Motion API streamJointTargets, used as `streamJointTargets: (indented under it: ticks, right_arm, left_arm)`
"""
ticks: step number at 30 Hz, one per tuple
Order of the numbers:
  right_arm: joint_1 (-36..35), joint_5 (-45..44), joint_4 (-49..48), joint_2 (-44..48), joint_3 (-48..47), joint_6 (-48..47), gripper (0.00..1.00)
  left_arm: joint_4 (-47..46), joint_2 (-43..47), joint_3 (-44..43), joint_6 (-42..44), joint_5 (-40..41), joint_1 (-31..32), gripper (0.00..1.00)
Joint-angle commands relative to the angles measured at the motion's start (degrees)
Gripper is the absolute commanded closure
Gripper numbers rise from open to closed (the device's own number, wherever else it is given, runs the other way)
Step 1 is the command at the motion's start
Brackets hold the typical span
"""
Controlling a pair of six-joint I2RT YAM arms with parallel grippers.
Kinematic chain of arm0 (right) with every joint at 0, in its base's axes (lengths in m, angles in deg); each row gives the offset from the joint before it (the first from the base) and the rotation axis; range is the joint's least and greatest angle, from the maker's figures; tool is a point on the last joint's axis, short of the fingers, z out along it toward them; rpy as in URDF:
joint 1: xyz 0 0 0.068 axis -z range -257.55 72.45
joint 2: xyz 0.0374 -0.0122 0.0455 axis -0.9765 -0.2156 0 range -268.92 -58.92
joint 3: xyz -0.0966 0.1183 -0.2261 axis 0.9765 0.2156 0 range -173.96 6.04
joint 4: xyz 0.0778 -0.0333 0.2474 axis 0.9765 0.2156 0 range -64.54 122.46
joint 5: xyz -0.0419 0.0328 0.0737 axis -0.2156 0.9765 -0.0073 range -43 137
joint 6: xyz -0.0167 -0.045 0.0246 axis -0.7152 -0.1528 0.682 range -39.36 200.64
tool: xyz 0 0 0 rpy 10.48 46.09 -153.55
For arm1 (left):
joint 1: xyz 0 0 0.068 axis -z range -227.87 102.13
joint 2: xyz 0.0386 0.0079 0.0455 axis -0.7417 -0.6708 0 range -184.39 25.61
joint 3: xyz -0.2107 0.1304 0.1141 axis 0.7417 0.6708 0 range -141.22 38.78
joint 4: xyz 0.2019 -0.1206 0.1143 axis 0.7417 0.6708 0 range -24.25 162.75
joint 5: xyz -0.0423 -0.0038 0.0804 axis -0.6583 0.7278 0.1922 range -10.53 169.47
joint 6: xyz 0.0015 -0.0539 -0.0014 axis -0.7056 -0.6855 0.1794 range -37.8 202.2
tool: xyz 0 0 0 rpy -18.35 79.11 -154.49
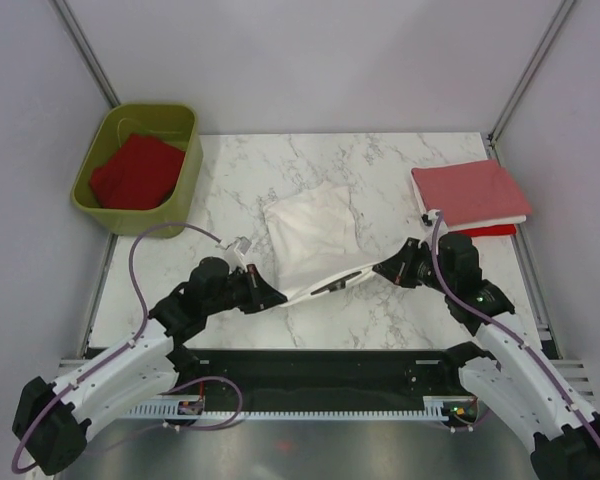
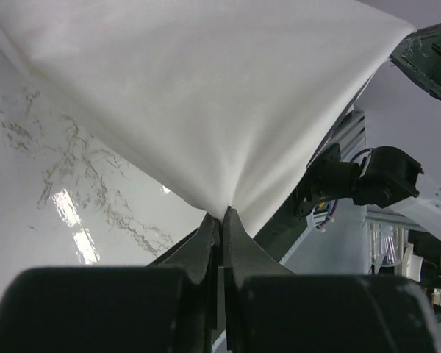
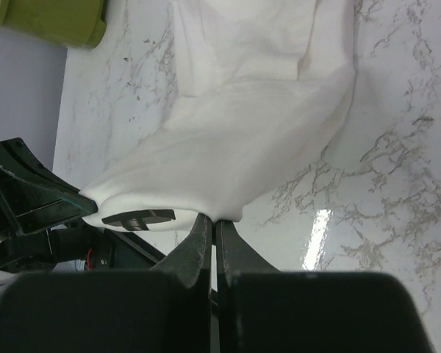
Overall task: Fold and stack the t-shirts
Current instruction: Fold the tshirt
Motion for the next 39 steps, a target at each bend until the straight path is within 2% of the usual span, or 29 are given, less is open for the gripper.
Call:
streamJointTargets:
  ticks: [1,5,9,12,16,22,33,39]
  right_arm:
    - [0.0,0.9,5.9,4.9,-2.8,-1.3,1.00]
    - [0.0,0.3,10.7,6.3,-6.6,-2.5,1.00]
    - [0.0,-0.9,11.1,1.5,-10.0,-3.7,1.00]
    - [0.0,-2.2,10.2,-2.0,-12.1,-4.0,1.00]
    - [0.0,-5.0,9.1,-6.1,-15.5,-4.5,1.00]
    - [0.0,-7.7,3.7,-12.9,-17.9,-5.3,1.00]
    - [0.0,-9.7,-2.1,-25.0,-24.4,-4.4,1.00]
    - [0.0,-12.7,-6.8,-32.6,-26.9,-3.9,1.00]
  left_arm:
    - [6.1,5.8,1.9,-4.1,0.7,1.0,0.98]
    - [9.4,9.5,2.5,-5.1,2.4,1.4,0.98]
    - [11.2,10.6,0.8,-6.0,4.1,1.4,0.98]
    - [14.0,8.6,-2.0,-6.3,8.4,1.2,0.98]
    - [14.4,2.5,-5.1,-6.4,9.1,0.5,0.98]
    - [14.6,-1.8,-10.1,-6.1,11.1,-0.9,0.98]
    - [13.1,-13.4,-18.2,-3.1,2.3,-12.4,0.98]
    - [12.6,-23.2,-24.7,-0.2,-1.6,-17.1,0.98]
